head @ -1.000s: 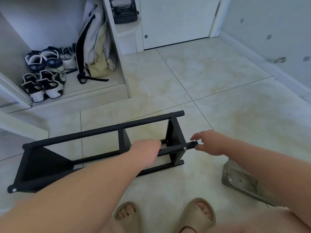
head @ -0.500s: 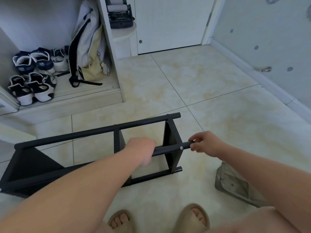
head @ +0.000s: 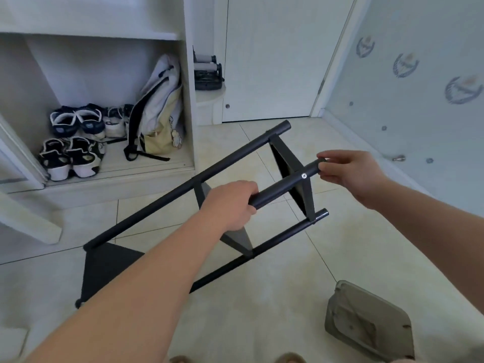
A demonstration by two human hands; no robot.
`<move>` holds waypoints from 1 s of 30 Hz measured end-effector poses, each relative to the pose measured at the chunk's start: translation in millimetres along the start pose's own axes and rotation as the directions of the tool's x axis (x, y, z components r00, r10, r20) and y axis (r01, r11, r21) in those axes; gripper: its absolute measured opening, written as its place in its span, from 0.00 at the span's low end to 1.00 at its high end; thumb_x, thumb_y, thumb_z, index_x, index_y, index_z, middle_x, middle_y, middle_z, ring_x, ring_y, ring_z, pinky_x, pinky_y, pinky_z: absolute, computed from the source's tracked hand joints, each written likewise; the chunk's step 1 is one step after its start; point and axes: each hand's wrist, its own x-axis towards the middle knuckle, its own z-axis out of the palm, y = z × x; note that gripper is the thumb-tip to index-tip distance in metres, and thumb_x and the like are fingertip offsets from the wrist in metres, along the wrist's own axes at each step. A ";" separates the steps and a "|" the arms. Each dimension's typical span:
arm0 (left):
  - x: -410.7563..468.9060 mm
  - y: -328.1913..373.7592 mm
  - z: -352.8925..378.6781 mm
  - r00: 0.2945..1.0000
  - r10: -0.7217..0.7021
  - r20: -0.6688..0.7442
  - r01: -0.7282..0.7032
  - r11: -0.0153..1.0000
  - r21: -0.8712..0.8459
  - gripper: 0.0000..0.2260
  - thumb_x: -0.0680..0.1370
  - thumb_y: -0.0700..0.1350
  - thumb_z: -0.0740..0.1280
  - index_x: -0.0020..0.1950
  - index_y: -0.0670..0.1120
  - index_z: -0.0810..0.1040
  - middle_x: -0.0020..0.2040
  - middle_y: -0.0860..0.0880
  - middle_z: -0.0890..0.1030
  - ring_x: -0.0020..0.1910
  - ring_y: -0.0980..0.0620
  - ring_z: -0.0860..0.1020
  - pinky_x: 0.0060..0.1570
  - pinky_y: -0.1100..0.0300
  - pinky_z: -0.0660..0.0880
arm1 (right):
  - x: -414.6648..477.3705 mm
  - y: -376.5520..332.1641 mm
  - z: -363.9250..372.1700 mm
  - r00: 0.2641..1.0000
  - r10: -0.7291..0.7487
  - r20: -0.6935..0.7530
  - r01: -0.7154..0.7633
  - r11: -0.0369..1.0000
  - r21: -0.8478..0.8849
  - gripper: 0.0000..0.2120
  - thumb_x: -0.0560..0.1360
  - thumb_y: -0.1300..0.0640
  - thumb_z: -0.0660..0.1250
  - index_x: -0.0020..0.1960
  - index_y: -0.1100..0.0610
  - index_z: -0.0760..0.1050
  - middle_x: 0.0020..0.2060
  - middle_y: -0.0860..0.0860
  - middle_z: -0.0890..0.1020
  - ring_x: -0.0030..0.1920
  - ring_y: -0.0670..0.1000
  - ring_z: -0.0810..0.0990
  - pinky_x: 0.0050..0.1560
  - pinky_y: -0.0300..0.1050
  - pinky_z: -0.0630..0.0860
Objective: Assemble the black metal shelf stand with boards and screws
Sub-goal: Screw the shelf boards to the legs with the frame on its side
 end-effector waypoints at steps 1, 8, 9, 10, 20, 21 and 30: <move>1.7 0.8 -5.5 0.999 -0.001 -0.046 -0.001 0.999 -0.040 0.10 0.80 0.48 0.66 0.62 0.52 0.74 0.58 0.53 0.78 0.53 0.48 0.78 0.48 0.52 0.74 | 1.4 -16.0 -0.6 0.999 -0.032 -0.011 0.032 0.999 0.003 0.10 0.75 0.67 0.72 0.50 0.53 0.83 0.42 0.51 0.85 0.44 0.50 0.85 0.57 0.44 0.81; 18.7 -1.8 -22.3 0.944 -0.031 -0.327 -0.062 0.961 -0.270 0.09 0.80 0.47 0.67 0.59 0.56 0.74 0.50 0.62 0.76 0.49 0.54 0.77 0.47 0.55 0.74 | 4.1 -103.7 11.3 0.966 -0.250 -0.066 0.238 0.960 -0.148 0.07 0.76 0.61 0.73 0.50 0.49 0.84 0.40 0.47 0.83 0.49 0.55 0.86 0.56 0.54 0.83; 22.9 -3.5 -22.2 0.937 -0.039 -0.348 -0.064 0.958 -0.278 0.10 0.80 0.47 0.67 0.60 0.57 0.73 0.49 0.63 0.75 0.49 0.55 0.77 0.47 0.56 0.73 | 6.1 -111.3 15.4 0.957 -0.282 -0.068 0.266 0.946 -0.184 0.07 0.76 0.60 0.73 0.51 0.49 0.84 0.40 0.46 0.82 0.49 0.55 0.86 0.53 0.52 0.84; 27.9 -5.2 -21.3 0.930 -0.049 -0.365 -0.062 0.956 -0.287 0.10 0.80 0.47 0.67 0.60 0.57 0.73 0.48 0.64 0.74 0.48 0.56 0.76 0.46 0.57 0.72 | 9.3 -117.5 20.1 0.948 -0.312 -0.066 0.291 0.931 -0.220 0.07 0.76 0.59 0.73 0.52 0.49 0.83 0.40 0.45 0.81 0.49 0.55 0.86 0.46 0.47 0.84; 91.6 -17.7 12.2 0.921 -0.164 -0.352 -0.061 0.834 -0.548 0.11 0.81 0.41 0.66 0.62 0.52 0.75 0.53 0.57 0.79 0.52 0.53 0.79 0.53 0.60 0.74 | 72.0 -119.0 61.5 0.902 -0.432 -0.024 0.376 0.809 -0.452 0.06 0.78 0.58 0.70 0.54 0.52 0.83 0.41 0.41 0.78 0.42 0.47 0.78 0.37 0.33 0.70; 97.8 -20.2 16.1 0.921 -0.175 -0.347 -0.057 0.822 -0.567 0.11 0.81 0.41 0.66 0.62 0.52 0.75 0.52 0.56 0.79 0.52 0.53 0.79 0.53 0.61 0.74 | 78.3 -117.0 64.5 0.898 -0.440 -0.014 0.382 0.796 -0.469 0.08 0.78 0.58 0.70 0.56 0.53 0.84 0.41 0.40 0.77 0.40 0.43 0.78 0.37 0.32 0.70; 137.0 -41.1 42.2 0.912 -0.291 -0.288 0.032 0.753 -0.657 0.14 0.82 0.40 0.65 0.67 0.48 0.74 0.58 0.53 0.79 0.58 0.50 0.78 0.57 0.58 0.75 | 114.6 -96.5 101.9 0.879 -0.473 0.066 0.428 0.720 -0.547 0.12 0.77 0.59 0.70 0.60 0.55 0.83 0.38 0.38 0.74 0.39 0.40 0.76 0.36 0.19 0.67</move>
